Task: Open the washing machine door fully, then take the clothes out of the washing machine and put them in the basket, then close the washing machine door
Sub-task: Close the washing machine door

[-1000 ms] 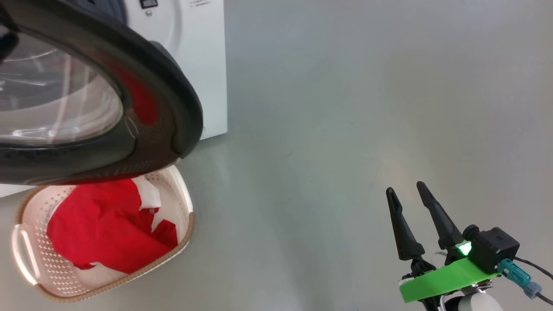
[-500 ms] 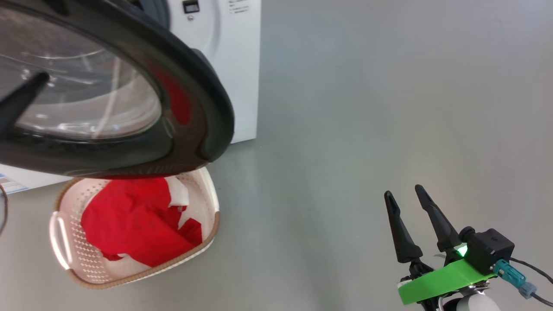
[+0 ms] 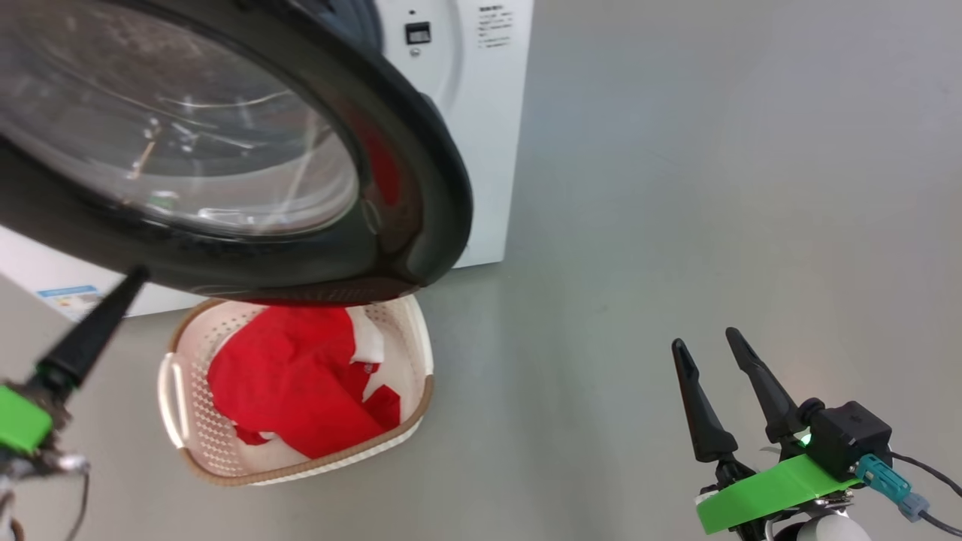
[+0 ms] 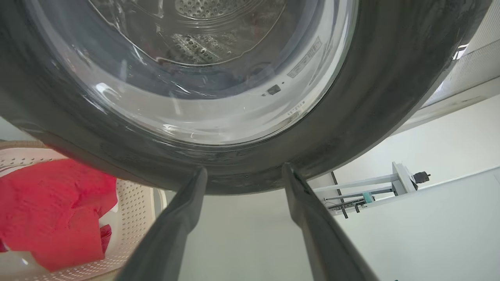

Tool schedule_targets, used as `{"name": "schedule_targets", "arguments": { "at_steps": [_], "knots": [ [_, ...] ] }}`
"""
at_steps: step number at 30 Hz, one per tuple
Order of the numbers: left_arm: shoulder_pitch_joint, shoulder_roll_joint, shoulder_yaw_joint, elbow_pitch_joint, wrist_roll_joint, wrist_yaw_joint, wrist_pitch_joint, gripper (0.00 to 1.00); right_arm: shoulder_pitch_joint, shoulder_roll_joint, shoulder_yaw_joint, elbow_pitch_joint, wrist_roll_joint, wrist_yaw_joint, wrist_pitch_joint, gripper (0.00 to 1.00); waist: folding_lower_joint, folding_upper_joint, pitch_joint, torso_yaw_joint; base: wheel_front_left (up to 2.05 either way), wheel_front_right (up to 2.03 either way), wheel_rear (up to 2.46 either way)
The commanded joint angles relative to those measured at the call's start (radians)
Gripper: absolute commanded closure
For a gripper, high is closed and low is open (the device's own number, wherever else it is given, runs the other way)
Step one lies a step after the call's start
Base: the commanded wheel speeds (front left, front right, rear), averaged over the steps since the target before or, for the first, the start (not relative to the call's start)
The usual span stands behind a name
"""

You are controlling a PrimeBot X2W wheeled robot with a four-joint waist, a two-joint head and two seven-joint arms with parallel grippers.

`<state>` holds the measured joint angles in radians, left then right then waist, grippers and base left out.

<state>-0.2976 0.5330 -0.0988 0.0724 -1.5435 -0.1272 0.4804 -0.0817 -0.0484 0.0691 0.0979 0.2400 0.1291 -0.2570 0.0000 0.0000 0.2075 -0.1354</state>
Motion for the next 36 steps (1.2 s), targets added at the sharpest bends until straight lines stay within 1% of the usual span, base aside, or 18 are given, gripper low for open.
{"name": "schedule_targets", "arguments": {
  "at_steps": [1,8,13,18,20,22,23,26,28,30,32,36],
  "knots": [
    [-0.014,0.045,0.048,-0.024,0.0,-0.003,-0.009,0.0,0.0,-0.002,0.018,-0.02,-0.006,0.002,-0.005,0.0,0.0,0.0,-0.01,0.016,0.0,0.0,0.0],
    [0.096,0.027,0.014,-0.006,0.024,-0.003,-0.084,0.0,0.011,-0.002,0.016,-0.013,-0.013,0.002,-0.005,0.0,0.0,0.0,-0.017,0.044,0.0,0.0,0.0],
    [0.155,0.014,-0.021,0.02,0.048,-0.003,-0.156,0.0,0.018,-0.002,0.016,-0.006,-0.018,0.002,-0.005,0.0,0.0,0.0,-0.024,0.05,0.0,0.0,0.0],
    [0.21,0.021,-0.081,0.067,0.135,-0.003,-0.316,0.0,0.028,-0.002,0.014,-0.001,-0.023,0.002,-0.005,0.0,0.0,0.0,-0.038,0.046,0.0,0.0,0.0],
    [0.224,0.018,-0.105,0.087,0.145,-0.003,-0.384,0.0,0.033,-0.002,0.009,-0.002,-0.025,0.002,-0.005,0.0,0.0,0.0,-0.043,0.046,0.0,0.0,0.0],
    [0.236,0.035,-0.141,0.107,0.179,-0.003,-0.449,0.0,0.036,-0.002,0.005,-0.003,-0.028,0.002,-0.005,0.0,0.0,0.0,-0.046,0.044,0.0,0.0,0.0],
    [0.243,0.045,-0.175,0.129,0.207,-0.003,-0.525,0.0,0.04,-0.002,-0.001,-0.005,-0.03,0.002,-0.005,0.0,0.0,0.0,-0.052,0.044,0.0,0.0,0.0],
    [0.245,0.059,-0.219,0.163,0.24,-0.003,-0.641,0.0,0.048,-0.002,-0.01,-0.006,-0.033,0.002,-0.005,0.0,0.0,0.0,-0.062,0.044,0.0,0.0,0.0],
    [0.241,0.07,-0.245,0.187,0.273,-0.003,-0.702,0.0,0.054,-0.002,-0.017,-0.008,-0.035,0.002,-0.005,0.0,0.0,0.0,-0.067,0.045,0.0,0.0,0.0],
    [0.235,0.076,-0.26,0.218,0.326,-0.003,-0.732,0.0,0.059,-0.002,-0.023,-0.009,-0.038,0.002,-0.005,0.0,0.0,0.0,-0.072,0.047,0.0,0.0,0.0],
    [0.226,0.07,-0.255,0.239,0.38,-0.003,-0.74,0.0,0.061,-0.002,-0.029,-0.012,-0.04,0.002,-0.005,0.0,0.0,0.0,-0.074,0.049,0.0,0.0,0.0],
    [0.223,0.01,-0.131,0.232,0.548,-0.003,-0.742,0.0,0.062,-0.002,-0.044,-0.021,-0.045,0.002,-0.005,0.0,0.0,0.0,-0.074,0.054,0.0,0.0,0.0]
  ]
}}
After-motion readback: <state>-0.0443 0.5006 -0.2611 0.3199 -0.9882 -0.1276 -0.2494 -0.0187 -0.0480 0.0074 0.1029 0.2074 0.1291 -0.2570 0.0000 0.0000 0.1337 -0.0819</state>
